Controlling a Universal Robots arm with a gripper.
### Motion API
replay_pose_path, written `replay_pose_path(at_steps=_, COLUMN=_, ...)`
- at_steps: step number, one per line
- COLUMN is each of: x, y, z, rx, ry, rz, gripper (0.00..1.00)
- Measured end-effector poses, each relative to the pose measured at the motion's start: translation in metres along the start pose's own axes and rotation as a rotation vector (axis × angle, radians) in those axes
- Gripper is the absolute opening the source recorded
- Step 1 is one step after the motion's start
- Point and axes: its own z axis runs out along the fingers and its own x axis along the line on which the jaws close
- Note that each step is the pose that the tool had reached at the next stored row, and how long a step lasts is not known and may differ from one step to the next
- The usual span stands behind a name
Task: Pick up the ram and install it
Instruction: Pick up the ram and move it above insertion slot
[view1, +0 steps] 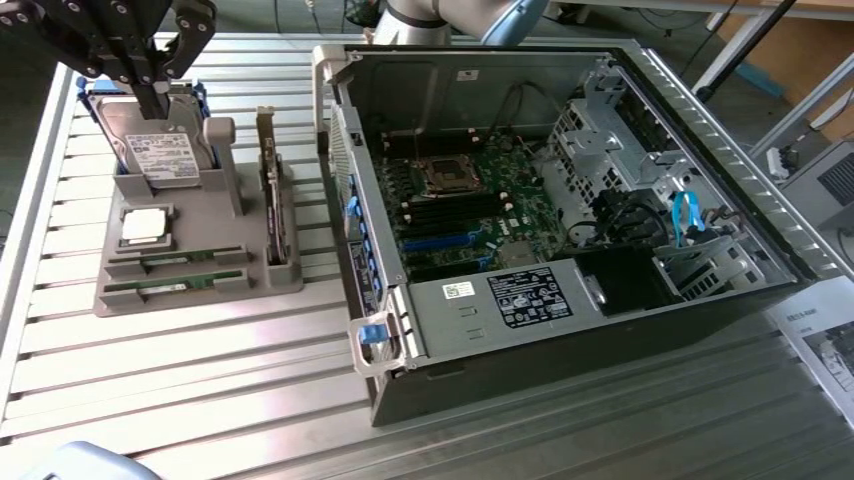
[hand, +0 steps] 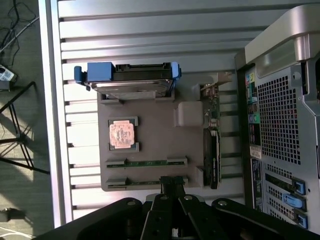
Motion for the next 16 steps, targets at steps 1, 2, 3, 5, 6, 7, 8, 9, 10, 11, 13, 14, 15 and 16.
replay_pose_path(at_steps=1, x=0.0, y=0.0, z=0.0, rx=-0.0002, ry=0.0002, rz=-0.006, gripper=0.1)
replay_pose_path(at_steps=2, x=0.0, y=0.0, z=0.0, rx=-0.0003, ry=0.0005, rz=-0.012, gripper=0.1)
replay_pose_path(at_steps=3, x=0.0, y=0.0, z=0.0, rx=-0.0005, ry=0.0008, rz=-0.018, gripper=0.1)
replay_pose_path(at_steps=5, x=0.0, y=0.0, z=0.0, rx=-0.0009, ry=0.0014, rz=-0.034, gripper=0.1)
replay_pose_path(at_steps=6, x=0.0, y=0.0, z=0.0, rx=-0.001, ry=0.0018, rz=-0.042, gripper=0.1)
replay_pose_path(at_steps=7, x=0.0, y=0.0, z=0.0, rx=-0.0012, ry=0.0021, rz=-0.05, gripper=0.1)
replay_pose_path(at_steps=8, x=0.0, y=0.0, z=0.0, rx=-0.0014, ry=0.0024, rz=-0.057, gripper=0.1)
replay_pose_path(at_steps=9, x=0.0, y=0.0, z=0.0, rx=-0.0016, ry=0.0029, rz=-0.065, gripper=0.1)
replay_pose_path(at_steps=10, x=0.0, y=0.0, z=0.0, rx=-0.0018, ry=0.0033, rz=-0.075, gripper=0.1)
replay_pose_path(at_steps=11, x=0.0, y=0.0, z=0.0, rx=-0.0021, ry=0.0037, rz=-0.084, gripper=0.1)
replay_pose_path(at_steps=13, x=0.0, y=0.0, z=0.0, rx=-0.0025, ry=0.0044, rz=-0.1, gripper=0.1)
replay_pose_path(at_steps=14, x=0.0, y=0.0, z=0.0, rx=-0.0027, ry=0.0048, rz=-0.109, gripper=0.1)
replay_pose_path(at_steps=15, x=0.0, y=0.0, z=0.0, rx=-0.0029, ry=0.0052, rz=-0.118, gripper=0.1)
replay_pose_path(at_steps=16, x=0.0, y=0.0, z=0.0, rx=-0.0031, ry=0.0056, rz=-0.128, gripper=0.1)
